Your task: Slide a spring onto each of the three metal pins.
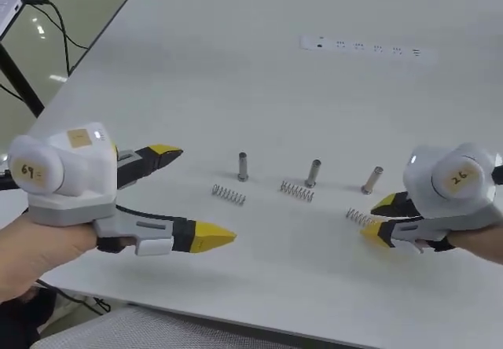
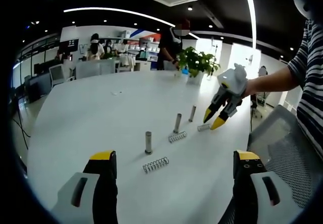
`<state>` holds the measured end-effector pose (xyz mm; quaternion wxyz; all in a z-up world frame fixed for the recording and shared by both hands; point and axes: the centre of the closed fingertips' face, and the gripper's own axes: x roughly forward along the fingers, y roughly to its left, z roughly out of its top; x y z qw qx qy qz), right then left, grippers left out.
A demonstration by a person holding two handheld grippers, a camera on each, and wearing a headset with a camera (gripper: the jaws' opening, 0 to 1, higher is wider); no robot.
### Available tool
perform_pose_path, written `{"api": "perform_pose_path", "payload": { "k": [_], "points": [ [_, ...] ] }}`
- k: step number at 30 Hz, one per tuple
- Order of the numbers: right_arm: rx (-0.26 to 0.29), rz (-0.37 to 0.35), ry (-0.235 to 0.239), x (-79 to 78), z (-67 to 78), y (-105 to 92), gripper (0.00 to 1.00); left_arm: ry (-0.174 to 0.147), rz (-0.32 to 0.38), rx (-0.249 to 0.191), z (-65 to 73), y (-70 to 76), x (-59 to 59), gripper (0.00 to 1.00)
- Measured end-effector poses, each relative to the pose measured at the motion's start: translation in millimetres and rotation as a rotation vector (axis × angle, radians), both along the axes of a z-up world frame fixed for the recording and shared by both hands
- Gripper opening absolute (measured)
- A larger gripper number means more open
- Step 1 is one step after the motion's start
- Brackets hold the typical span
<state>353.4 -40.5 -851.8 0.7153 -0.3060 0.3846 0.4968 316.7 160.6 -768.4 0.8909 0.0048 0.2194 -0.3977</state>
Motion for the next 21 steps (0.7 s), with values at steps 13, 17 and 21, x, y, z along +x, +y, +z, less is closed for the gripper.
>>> {"api": "perform_pose_path", "payload": {
  "k": [13, 17, 21],
  "points": [
    [-0.032, 0.028, -0.004, 1.5, -2.4, -0.2, 0.22, -0.004, -0.003, -0.007, 2.4, -1.2, 0.4, 0.95],
    [-0.047, 0.029, 0.0, 2.4, -5.0, -2.6, 0.21, -0.002, -0.005, -0.002, 1.9, -0.3, 0.0, 0.95],
    [-0.051, 0.027, 0.003, 3.1, -6.5, -4.1, 0.19, -0.001, -0.012, -0.001, 2.3, -2.0, -1.4, 0.95]
  ]
}}
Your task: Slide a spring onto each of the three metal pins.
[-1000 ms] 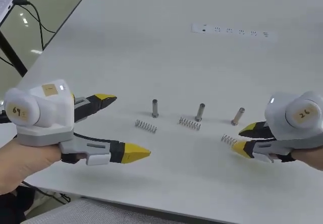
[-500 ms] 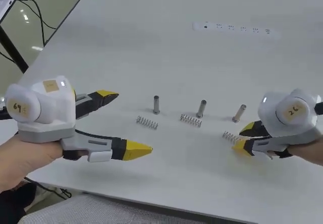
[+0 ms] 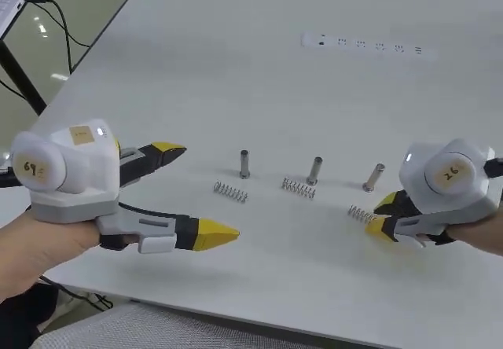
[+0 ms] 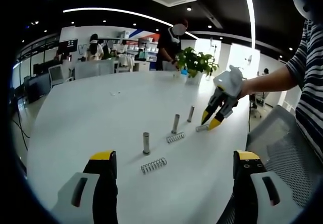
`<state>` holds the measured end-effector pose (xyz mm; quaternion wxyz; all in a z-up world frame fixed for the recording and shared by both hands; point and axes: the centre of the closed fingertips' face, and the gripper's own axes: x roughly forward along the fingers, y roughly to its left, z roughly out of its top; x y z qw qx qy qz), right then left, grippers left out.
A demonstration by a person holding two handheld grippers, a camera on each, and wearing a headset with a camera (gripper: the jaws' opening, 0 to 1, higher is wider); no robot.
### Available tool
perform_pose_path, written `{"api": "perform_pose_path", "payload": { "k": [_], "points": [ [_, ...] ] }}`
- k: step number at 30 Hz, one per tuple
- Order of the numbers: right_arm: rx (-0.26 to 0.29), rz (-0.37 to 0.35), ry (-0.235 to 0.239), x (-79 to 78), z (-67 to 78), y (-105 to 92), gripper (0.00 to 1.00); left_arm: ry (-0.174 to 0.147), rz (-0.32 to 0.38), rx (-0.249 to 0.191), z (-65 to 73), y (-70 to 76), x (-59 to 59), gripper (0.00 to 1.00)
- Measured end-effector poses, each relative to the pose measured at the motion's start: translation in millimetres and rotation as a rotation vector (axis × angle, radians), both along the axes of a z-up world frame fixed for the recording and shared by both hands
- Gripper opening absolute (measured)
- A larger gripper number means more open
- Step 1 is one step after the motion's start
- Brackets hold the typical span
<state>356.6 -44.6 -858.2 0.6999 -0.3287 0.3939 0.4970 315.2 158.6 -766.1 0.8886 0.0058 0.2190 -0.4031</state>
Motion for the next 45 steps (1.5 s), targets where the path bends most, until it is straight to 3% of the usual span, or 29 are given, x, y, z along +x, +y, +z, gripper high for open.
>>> {"api": "perform_pose_path", "payload": {
  "k": [21, 31, 45],
  "points": [
    [0.0, 0.064, 0.002, 0.2, -2.4, 3.9, 0.13, 0.003, -0.011, 0.002, 0.4, -2.7, -1.7, 0.95],
    [0.017, 0.123, -0.033, -6.1, 17.0, 14.1, 0.13, 0.007, -0.058, -0.003, 2.1, -15.6, -5.4, 0.94],
    [0.04, 0.289, -0.11, -21.8, 48.3, 38.6, 0.13, 0.008, -0.144, -0.007, 2.5, -25.1, -9.2, 0.91]
  ]
}}
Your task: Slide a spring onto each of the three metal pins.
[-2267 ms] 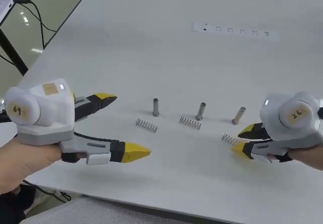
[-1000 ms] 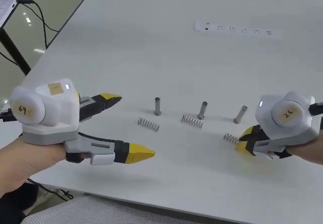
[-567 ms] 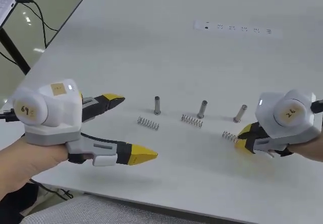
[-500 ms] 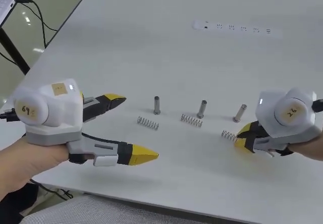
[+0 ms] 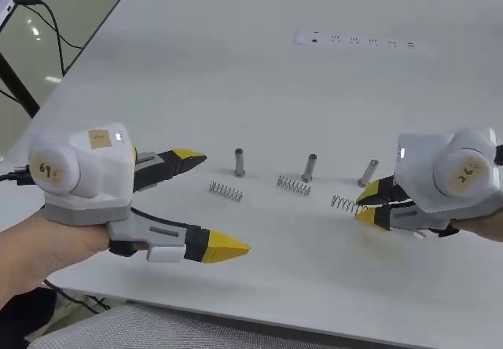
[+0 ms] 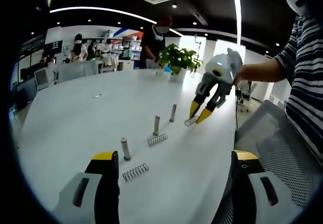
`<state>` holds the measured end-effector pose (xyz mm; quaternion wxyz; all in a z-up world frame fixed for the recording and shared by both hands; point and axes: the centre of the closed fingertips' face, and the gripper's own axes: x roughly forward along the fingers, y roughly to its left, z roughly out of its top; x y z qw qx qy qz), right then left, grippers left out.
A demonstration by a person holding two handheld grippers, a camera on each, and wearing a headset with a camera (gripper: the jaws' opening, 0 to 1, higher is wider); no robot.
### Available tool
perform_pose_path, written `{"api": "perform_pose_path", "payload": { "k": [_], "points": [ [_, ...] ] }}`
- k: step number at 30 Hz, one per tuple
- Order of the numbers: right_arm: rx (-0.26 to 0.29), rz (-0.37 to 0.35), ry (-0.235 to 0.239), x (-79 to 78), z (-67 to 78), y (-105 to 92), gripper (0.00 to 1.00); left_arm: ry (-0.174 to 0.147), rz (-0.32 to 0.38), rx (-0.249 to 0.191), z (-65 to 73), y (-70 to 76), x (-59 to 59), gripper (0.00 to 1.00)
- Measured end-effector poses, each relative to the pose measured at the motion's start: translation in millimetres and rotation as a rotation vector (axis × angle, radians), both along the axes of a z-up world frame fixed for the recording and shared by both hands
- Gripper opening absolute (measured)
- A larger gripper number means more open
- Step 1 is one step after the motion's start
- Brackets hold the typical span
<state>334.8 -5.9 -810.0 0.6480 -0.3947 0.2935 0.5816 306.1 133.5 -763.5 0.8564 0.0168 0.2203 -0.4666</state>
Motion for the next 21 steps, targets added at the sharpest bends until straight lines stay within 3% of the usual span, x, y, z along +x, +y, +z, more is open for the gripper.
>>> {"api": "perform_pose_path", "payload": {
  "k": [14, 17, 21],
  "points": [
    [-0.01, 0.09, -0.035, -18.0, 10.9, 5.7, 0.13, 0.008, -0.133, -0.038, 0.2, -39.2, -11.5, 0.78],
    [-0.003, 0.097, -0.035, -20.1, 12.4, 7.5, 0.13, 0.013, -0.155, -0.041, -3.5, -46.8, -7.8, 0.74],
    [0.0, 0.108, -0.037, -22.1, 14.6, 9.1, 0.13, 0.026, -0.191, -0.085, -3.6, -58.5, -5.8, 0.65]
  ]
}}
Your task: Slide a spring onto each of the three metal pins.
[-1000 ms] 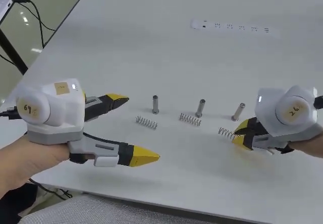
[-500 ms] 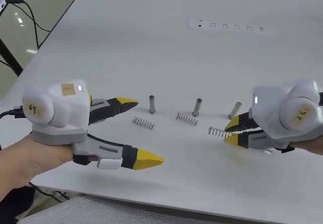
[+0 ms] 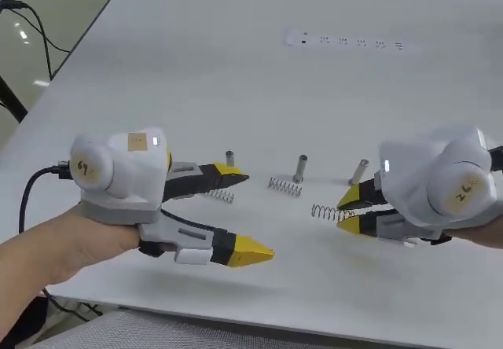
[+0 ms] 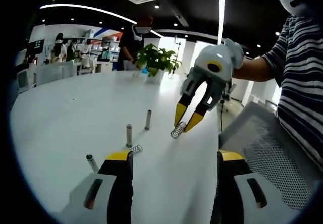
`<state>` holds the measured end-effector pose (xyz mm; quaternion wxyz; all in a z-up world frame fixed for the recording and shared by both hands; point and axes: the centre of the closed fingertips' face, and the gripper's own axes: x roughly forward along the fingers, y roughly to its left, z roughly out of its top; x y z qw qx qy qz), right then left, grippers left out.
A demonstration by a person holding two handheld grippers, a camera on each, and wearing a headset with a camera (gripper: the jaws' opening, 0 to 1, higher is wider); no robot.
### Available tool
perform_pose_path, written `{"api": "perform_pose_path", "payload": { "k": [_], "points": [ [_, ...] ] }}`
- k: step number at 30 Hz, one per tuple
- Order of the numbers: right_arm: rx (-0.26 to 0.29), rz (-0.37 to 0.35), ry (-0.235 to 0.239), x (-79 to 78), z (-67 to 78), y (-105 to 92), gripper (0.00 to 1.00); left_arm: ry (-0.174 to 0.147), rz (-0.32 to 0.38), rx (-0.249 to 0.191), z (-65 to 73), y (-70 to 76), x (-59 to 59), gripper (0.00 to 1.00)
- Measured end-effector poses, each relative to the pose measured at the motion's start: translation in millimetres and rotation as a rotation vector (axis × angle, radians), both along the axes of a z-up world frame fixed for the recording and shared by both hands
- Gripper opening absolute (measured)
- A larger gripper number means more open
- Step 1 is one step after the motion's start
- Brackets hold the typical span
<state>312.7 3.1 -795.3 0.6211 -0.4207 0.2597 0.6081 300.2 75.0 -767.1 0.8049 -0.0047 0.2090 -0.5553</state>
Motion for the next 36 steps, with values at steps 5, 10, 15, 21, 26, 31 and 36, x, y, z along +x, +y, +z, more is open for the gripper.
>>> {"api": "perform_pose_path", "payload": {
  "k": [5, 10, 15, 21, 26, 31, 36],
  "points": [
    [0.009, 0.006, 0.001, -2.1, 4.0, 2.5, 0.13, 0.007, -0.025, -0.038, 2.7, -12.2, 3.8, 0.56],
    [0.019, 0.006, 0.004, -4.0, 7.3, 3.8, 0.13, 0.005, -0.046, -0.065, 4.5, -24.8, 6.1, 0.46],
    [0.026, 0.005, 0.01, -6.9, 10.5, 3.9, 0.13, 0.011, -0.065, -0.069, -1.3, -33.5, 8.2, 0.43],
    [0.019, 0.013, 0.013, -9.8, 10.7, 3.0, 0.13, 0.006, -0.098, -0.07, -1.1, -47.9, 6.9, 0.37],
    [0.01, 0.019, 0.012, -10.6, 9.6, 3.2, 0.13, 0.004, -0.129, -0.069, -3.4, -55.2, 3.8, 0.34],
    [0.016, 0.022, 0.014, -12.9, 10.6, 4.9, 0.13, -0.003, -0.139, -0.072, -4.1, -59.1, 3.3, 0.29],
    [0.023, 0.023, 0.018, -15.2, 12.2, 5.9, 0.13, -0.011, -0.141, -0.079, -2.8, -62.8, 2.3, 0.25]
  ]
}}
